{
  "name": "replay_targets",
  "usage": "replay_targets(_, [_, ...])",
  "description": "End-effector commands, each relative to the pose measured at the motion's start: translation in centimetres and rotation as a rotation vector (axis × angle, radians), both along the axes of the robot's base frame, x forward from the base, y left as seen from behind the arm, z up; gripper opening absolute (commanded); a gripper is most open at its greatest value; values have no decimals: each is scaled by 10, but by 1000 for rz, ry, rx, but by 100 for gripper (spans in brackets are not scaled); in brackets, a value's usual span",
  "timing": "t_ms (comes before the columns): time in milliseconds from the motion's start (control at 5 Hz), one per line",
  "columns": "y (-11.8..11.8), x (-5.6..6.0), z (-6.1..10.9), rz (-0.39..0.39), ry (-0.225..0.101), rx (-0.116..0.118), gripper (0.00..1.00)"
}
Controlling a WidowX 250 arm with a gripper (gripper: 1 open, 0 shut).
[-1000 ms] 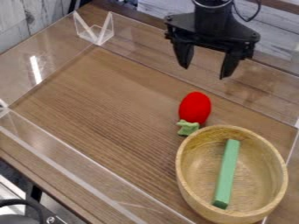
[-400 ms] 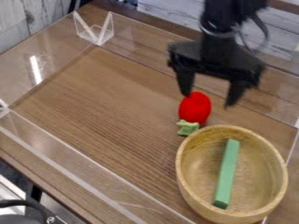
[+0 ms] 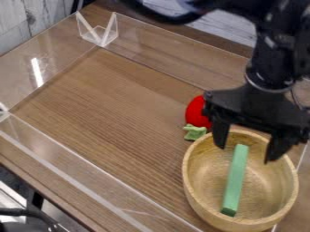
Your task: Put the green block in the brown bowl
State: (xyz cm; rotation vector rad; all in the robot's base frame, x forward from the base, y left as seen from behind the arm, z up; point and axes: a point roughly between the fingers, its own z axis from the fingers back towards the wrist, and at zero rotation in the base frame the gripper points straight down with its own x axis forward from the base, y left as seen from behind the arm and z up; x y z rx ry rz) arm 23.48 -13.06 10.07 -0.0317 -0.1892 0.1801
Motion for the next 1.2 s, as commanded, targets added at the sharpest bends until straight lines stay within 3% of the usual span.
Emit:
replay_targets(0, [-6, -4, -7, -7, -2, -17, 100])
replay_targets(600, [1, -6, -43, 17, 59, -27, 100])
replay_targets(800, [2, -5, -49, 23, 71, -28, 0])
replay_targets(1000, [4, -5, -49, 22, 77, -27, 0])
